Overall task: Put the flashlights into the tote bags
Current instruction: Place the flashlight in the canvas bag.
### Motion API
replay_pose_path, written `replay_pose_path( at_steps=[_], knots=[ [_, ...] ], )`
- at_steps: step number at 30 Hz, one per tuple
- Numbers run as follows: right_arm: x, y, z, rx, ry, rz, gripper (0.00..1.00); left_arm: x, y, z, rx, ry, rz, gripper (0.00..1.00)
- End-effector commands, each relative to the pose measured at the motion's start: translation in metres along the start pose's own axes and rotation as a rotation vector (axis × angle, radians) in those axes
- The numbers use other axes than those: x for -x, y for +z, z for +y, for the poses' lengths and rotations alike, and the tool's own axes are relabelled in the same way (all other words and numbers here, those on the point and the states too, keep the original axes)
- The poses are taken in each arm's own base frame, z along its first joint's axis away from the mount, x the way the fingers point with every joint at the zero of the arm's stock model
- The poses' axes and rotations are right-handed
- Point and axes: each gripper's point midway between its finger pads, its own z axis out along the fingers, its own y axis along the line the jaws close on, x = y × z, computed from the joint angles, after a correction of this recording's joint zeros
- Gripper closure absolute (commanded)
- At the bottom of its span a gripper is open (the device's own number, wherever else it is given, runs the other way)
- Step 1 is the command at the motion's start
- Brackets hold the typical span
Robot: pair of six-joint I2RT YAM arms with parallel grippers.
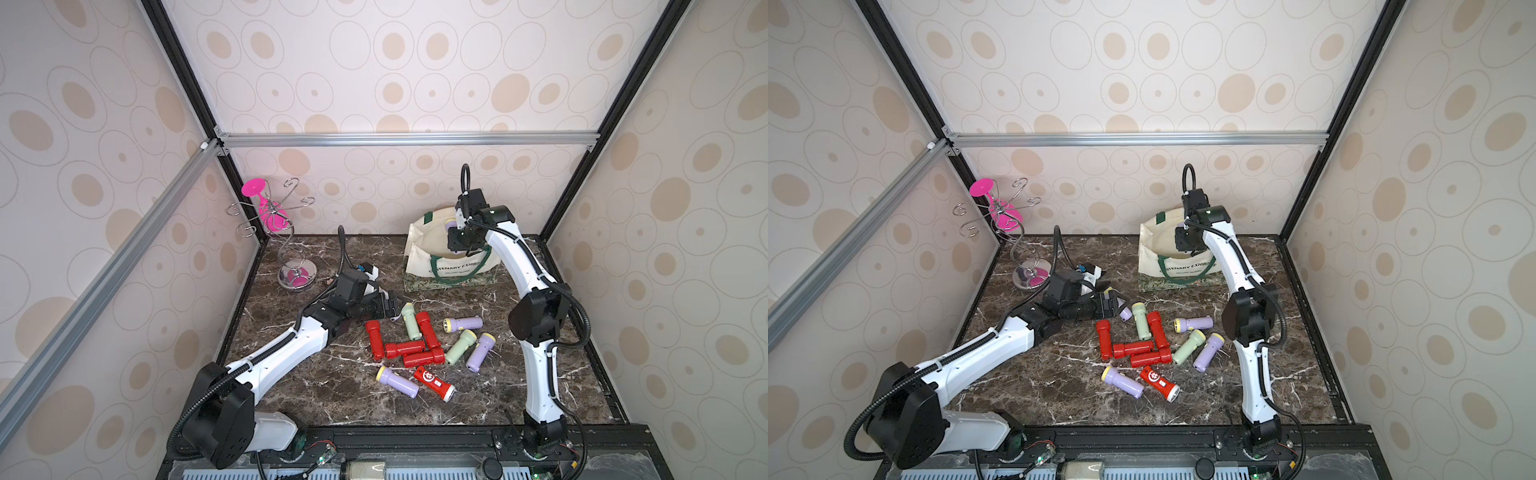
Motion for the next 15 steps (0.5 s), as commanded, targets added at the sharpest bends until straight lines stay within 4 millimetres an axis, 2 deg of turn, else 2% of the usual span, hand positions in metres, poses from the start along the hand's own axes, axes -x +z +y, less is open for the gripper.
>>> replay_pose_path(
  at_steps=[1, 11, 15],
  knots=[
    [-0.005, 0.016, 0.001, -0.01, -0.016, 0.031, 1.0, 0.006, -0.01, 0.003, 0.029, 0.037, -0.018, 0.06],
    [-0.016, 0.036, -0.003, -0.03, -0.026, 0.085, 1.0, -0.004, -0.024, 0.023, 0.109, 0.032, -0.034, 0.07],
    [-0.017, 0.037, -0.003, -0.031, -0.027, 0.088, 1.0, -0.008, -0.027, 0.034, 0.16, 0.029, -0.026, 0.07]
  ],
)
